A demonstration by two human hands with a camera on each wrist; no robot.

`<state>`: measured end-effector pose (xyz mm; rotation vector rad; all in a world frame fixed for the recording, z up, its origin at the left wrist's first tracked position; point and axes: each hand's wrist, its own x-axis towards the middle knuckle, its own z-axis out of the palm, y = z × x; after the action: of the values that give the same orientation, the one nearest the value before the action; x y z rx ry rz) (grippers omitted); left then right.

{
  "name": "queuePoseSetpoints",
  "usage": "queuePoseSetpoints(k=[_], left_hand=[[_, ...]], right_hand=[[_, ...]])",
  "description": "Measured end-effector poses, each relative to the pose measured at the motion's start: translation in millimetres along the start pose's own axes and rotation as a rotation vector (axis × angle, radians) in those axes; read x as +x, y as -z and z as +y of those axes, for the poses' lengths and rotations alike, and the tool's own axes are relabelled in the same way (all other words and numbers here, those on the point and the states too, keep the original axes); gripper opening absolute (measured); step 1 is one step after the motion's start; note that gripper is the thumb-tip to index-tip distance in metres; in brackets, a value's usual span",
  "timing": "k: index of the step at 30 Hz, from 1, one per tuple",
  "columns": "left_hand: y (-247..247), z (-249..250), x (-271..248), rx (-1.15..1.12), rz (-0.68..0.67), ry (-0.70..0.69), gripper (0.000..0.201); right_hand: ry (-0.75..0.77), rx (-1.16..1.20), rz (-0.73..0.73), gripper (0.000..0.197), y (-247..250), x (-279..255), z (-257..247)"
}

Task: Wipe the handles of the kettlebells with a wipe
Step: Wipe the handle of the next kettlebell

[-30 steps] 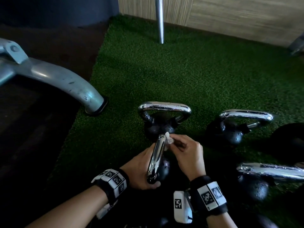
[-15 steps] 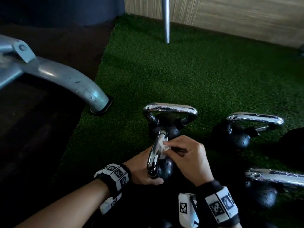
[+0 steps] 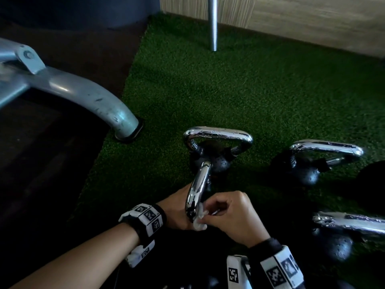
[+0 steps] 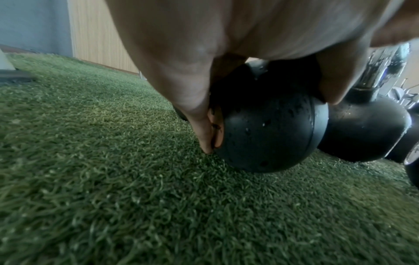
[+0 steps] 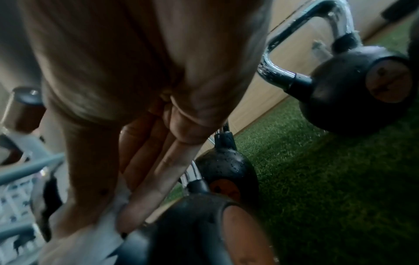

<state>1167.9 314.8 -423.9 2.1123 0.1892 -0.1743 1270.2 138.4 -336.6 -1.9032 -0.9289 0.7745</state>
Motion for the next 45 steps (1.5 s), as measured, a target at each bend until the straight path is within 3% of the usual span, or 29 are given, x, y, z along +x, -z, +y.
queuePoseSetpoints(k=[4,8,11,14,16,20,26,28,33,36,39,42,45], left_hand=[[1,7,-4,-0.105,-0.014,-0.004,0.056],[1,12,-6,-0.054,0.022,-0.104,0.097],[5,16,-2,-0.024,-0.028,-0.123,0.106],[5,18,-1,0.107,-0.105,-0.128,0.099],[2,17,-1,0.156,-0.133,-0.128,0.105],[0,14,-3,0.137,-0.073,-0.125,0.114],[-11,4,-2,0.267,-0.084,-0.132,0.11],[-10,3,-4,0.248,-0.067,-0.147,0.114],[-6,11,-9,0.183,-0.038,-0.185,0.122],[-8,12,-8,0.18,-0.032,-0.185,0.117],[-8,6,-9,0.183,-0.038,-0.188,0.123],[-8,8,-9,0.194,-0.053,-0.18,0.12],[-8,11,-8,0.232,-0.054,-0.178,0.115]], right_hand=[[0.071,-0.078,-0.049,0.022,1,8,10],[0.094,-0.138,-0.126,0.011,6,20,15],[0.065,-0.138,-0.22,0.012,6,17,17],[0.007,0.058,-0.276,0.018,6,11,21],[-0.037,0.169,-0.273,0.019,3,8,24],[-0.091,0.276,-0.3,0.016,0,7,26],[-0.258,0.715,-0.371,0.024,1,7,36],[-0.303,0.878,-0.337,0.027,0,10,41],[-0.362,1.128,-0.271,0.067,-1,7,50],[-0.35,1.151,-0.251,0.062,-4,3,53],[-0.291,1.141,-0.111,0.048,-5,4,50],[-0.212,0.991,-0.005,0.039,-3,3,41],[-0.12,0.788,0.064,0.043,1,2,36]])
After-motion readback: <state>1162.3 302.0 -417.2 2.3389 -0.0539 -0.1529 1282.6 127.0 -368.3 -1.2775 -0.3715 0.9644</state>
